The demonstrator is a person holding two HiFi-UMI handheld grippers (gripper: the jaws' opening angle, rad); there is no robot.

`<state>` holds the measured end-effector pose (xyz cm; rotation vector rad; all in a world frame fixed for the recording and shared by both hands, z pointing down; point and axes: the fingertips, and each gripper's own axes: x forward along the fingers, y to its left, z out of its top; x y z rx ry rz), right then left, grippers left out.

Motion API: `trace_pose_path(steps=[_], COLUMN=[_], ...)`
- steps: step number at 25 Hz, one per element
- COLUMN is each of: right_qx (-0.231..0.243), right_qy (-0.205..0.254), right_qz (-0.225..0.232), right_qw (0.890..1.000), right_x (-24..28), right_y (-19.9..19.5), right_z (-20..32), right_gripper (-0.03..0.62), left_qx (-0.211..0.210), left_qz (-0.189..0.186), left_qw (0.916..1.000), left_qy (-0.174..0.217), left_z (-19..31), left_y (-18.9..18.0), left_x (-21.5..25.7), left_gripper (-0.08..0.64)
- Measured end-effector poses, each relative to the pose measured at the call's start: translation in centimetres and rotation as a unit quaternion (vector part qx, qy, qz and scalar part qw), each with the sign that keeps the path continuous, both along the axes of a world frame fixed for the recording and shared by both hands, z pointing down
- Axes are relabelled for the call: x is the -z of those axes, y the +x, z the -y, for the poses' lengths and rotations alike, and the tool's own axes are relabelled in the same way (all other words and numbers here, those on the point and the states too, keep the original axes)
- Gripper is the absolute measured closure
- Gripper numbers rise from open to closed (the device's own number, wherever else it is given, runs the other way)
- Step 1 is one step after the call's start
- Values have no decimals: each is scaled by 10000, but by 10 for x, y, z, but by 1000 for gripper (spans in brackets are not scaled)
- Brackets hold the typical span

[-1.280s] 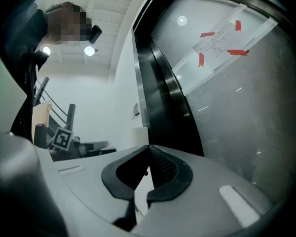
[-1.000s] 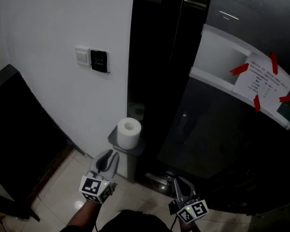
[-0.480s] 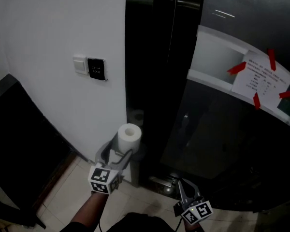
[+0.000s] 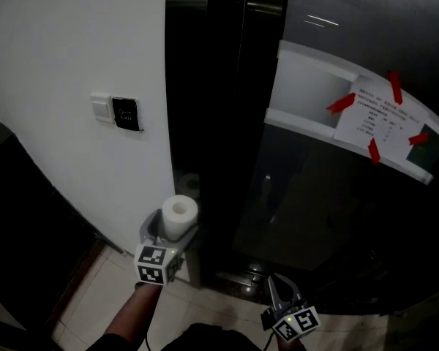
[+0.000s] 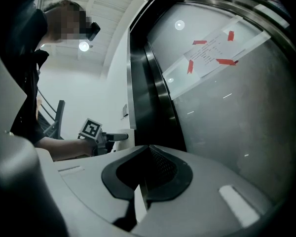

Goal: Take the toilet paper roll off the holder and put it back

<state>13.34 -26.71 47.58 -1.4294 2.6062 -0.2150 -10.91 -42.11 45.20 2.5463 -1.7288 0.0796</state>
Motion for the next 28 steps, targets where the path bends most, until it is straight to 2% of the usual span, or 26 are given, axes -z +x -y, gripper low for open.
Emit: trace_pose_path(steps=[6,10,18,21,22,28], right_qx=[-233,-319,-426,-424,-408,-242], right_qy=[36,36,11,-1,4,38], right_qz=[10,11,3,-2,1,20], right_qw=[9997,9995,9991,9991,9992,9997], right_x=[1,0,-1,-2,-1,0], right_y=[13,18,27,29,29,25], right_z=[2,1,-2,-2,-3,-6], right_gripper=[578,578,578,578,578,578], left_qx=[83,87,454,406,375,228], left_qz=[258,301,340,479,476,376], left_qw=[9996,9992,9979,9974,9975,9988], left_qy=[-122,-255,-305,-349,-354,-192], left_z=[15,22,28,28,28,17], left_y=[9,13,7,8,8,9], left_x=[-9,-14,-15,-17,-17,-9], left_gripper=[26,26,29,50,72,78])
